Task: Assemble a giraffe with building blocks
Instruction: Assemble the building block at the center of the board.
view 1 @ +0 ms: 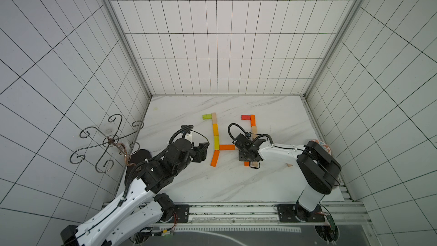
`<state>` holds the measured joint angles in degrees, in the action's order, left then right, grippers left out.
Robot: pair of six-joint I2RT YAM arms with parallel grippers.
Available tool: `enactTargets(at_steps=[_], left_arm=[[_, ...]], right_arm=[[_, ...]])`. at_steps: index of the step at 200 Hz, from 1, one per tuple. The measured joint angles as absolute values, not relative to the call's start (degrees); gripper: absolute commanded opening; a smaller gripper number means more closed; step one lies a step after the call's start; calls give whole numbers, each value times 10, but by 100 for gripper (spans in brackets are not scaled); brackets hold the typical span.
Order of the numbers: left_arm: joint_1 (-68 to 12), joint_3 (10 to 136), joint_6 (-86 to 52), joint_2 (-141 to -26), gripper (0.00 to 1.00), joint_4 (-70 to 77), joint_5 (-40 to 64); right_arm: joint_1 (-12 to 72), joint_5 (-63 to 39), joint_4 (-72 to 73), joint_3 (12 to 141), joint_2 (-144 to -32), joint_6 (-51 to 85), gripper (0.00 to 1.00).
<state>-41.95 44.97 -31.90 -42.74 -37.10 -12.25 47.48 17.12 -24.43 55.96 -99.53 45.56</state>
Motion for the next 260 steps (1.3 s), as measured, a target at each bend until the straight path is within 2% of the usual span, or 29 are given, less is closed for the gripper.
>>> enactTargets(at_steps=[75,115,179,260], left_arm=[[-420,450,-319,-424,74,-372,-123],[-420,450,-319,-421,74,-373,-123],[-420,450,-319,-413,74,-376,-123],[-420,450,-319,-411,74,-384,-124]], right_arm=[[475,171,-257,561,-992,456,50],[475,168,-267,562,-991,458,46],[475,156,-269,565,-991,460,33],[475,151,-270,568,-991,460,34]])
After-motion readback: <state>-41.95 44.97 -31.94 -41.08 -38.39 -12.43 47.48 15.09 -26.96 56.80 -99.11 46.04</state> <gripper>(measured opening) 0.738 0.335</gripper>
